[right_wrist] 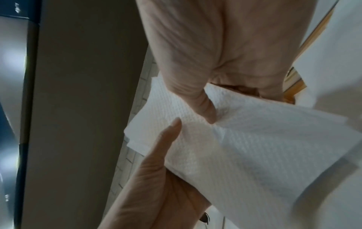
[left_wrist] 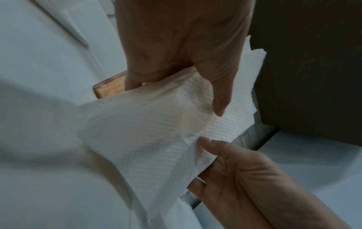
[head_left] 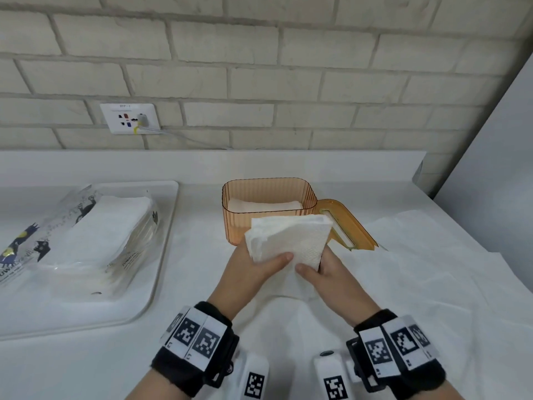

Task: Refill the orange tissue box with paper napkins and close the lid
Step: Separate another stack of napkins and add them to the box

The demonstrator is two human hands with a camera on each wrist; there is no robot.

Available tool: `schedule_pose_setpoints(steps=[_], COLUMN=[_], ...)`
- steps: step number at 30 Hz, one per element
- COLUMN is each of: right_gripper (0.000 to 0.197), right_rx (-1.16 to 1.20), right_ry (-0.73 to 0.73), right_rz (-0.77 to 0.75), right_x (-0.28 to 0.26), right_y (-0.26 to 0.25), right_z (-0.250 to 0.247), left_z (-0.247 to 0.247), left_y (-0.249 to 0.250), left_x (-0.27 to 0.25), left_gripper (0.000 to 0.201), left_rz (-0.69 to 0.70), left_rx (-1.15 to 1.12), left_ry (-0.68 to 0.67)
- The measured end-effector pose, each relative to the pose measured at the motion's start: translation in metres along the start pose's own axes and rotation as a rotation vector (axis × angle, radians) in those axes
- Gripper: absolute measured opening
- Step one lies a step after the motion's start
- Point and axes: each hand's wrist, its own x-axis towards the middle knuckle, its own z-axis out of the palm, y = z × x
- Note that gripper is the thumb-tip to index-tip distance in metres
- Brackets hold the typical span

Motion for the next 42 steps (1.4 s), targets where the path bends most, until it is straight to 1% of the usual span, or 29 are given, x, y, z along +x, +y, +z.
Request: schedule_pose_setpoints(steps=[3,5,7,9,11,13,14,17,19,21,22,24,26,28,29,31,33,34,36,37,38,39,40,41,42], right_gripper=[0.044,0.045,0.044,0.043,0.044,0.046,0.046,0.041,0.034,0.031,0.031,0.028,0.021,0.017,0.018,0.021,0.033,0.041,0.058,0.066,0.069,0.067,0.059,0.05,0.046], right_rx=[0.023,0.012,-0.043,-0.041,-0.022,-0.024,-0.027,-0.119,-0.176,-0.2,-0.214,-0.272,-0.342,-0.348,-0.326,-0.253,-0.162,-0.083,0.149,0.259,0.342,0.394,0.417,0.428,0.438], right_ry=[0.021,-0.002,-0.035,-0.037,-0.006,0.015,0.006,-0.076,-0.099,-0.092,-0.086,-0.076,-0.079,-0.077,-0.064,0.006,0.071,0.068,-0.02,-0.072,-0.107,-0.123,-0.122,-0.119,-0.115], right_rz=[-0.02,-0.019,-0.018,-0.036,-0.049,-0.063,-0.057,0.019,0.033,-0.008,-0.034,-0.109,-0.205,-0.27,-0.28,-0.26,-0.173,-0.097,0.065,0.117,0.145,0.154,0.147,0.138,0.13], right_x=[0.0,-0.001,-0.002,-0.001,0.001,0.003,0.004,0.007,0.007,0.008,0.008,0.007,0.006,0.004,0.004,0.005,0.007,0.007,0.007,0.006,0.006,0.006,0.006,0.006,0.006], right_y=[-0.003,-0.001,0.001,-0.001,-0.005,-0.004,-0.002,0.011,0.014,0.01,0.006,-0.005,-0.018,-0.027,-0.029,-0.026,-0.014,-0.006,0.007,0.012,0.017,0.02,0.022,0.022,0.022], right_z=[-0.004,-0.004,0.0,0.004,0.004,0.001,-0.001,0.0,-0.001,-0.005,-0.008,-0.014,-0.017,-0.02,-0.022,-0.028,-0.034,-0.037,-0.038,-0.037,-0.036,-0.035,-0.034,-0.033,-0.032], left_z=[-0.002,-0.002,0.002,0.006,0.004,0.0,-0.002,-0.005,-0.011,-0.023,-0.029,-0.036,-0.037,-0.037,-0.037,-0.04,-0.042,-0.041,-0.04,-0.039,-0.039,-0.04,-0.042,-0.044,-0.047], left_y=[0.003,-0.001,-0.006,-0.005,-0.003,-0.002,-0.002,-0.007,0.0,0.018,0.031,0.056,0.068,0.066,0.06,0.045,0.032,0.028,0.022,0.019,0.017,0.014,0.011,0.006,0.0], left_x=[0.003,0.0,-0.003,-0.004,-0.002,-0.001,-0.001,-0.007,-0.009,-0.007,-0.005,-0.001,0.003,0.007,0.008,0.007,0.003,0.0,-0.005,-0.007,-0.008,-0.009,-0.01,-0.011,-0.011], left_gripper=[0.07,0.069,0.066,0.067,0.072,0.071,0.07,0.069,0.067,0.063,0.062,0.059,0.049,0.035,0.026,0.014,0.011,0.01,0.008,0.008,0.008,0.01,0.015,0.023,0.036], left_rz=[0.05,0.059,0.022,0.014,0.045,0.076,0.07,-0.009,-0.013,0.041,0.076,0.113,0.111,0.085,0.058,-0.007,-0.063,-0.079,-0.11,-0.125,-0.138,-0.147,-0.153,-0.162,-0.178], left_rx=[-0.039,-0.048,-0.036,-0.034,-0.044,-0.06,-0.065,-0.021,0.021,0.046,0.095,0.288,0.494,0.57,0.549,0.418,0.276,0.216,0.12,0.077,0.037,0.003,-0.032,-0.073,-0.136], left_ry=[0.099,0.152,0.106,0.082,0.121,0.178,0.19,0.103,0.081,0.097,0.08,-0.016,-0.087,-0.105,-0.098,-0.05,0.024,0.047,0.063,0.062,0.056,0.051,0.045,0.043,0.053])
